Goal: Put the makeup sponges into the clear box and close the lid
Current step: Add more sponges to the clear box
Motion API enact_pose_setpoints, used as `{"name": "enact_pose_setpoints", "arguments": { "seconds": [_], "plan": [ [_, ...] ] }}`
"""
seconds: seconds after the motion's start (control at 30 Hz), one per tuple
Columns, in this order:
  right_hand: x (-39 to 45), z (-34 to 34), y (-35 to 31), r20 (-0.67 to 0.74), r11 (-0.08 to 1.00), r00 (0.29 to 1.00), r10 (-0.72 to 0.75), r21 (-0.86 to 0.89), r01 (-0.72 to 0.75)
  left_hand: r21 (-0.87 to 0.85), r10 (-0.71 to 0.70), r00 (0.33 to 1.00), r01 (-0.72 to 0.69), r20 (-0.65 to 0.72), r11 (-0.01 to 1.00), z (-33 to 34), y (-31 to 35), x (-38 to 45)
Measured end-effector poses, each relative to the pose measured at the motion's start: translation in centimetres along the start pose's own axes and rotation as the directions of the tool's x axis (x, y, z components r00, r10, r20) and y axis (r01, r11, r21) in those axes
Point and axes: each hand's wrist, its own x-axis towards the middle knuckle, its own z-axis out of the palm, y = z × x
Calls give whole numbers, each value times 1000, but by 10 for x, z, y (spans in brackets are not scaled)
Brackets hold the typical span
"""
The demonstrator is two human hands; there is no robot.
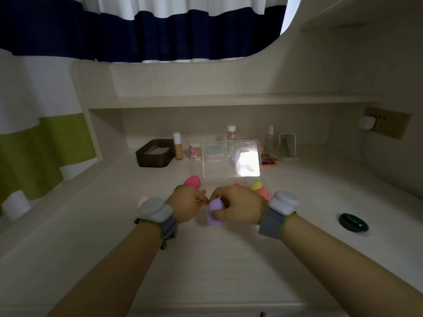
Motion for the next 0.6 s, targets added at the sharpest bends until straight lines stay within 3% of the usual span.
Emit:
{"name": "enact_pose_setpoints", "arguments": {
  "seconds": [0.2,0.6],
  "plan": [
    [6,-29,33,-126,954,975,182,262,-144,-19,-26,1000,26,-10,999,2,1,1],
    [26,-35,62,55,900,923,380,207,-383,-103,-57,998,56,-12,993,4,4,-2]
  ]
}}
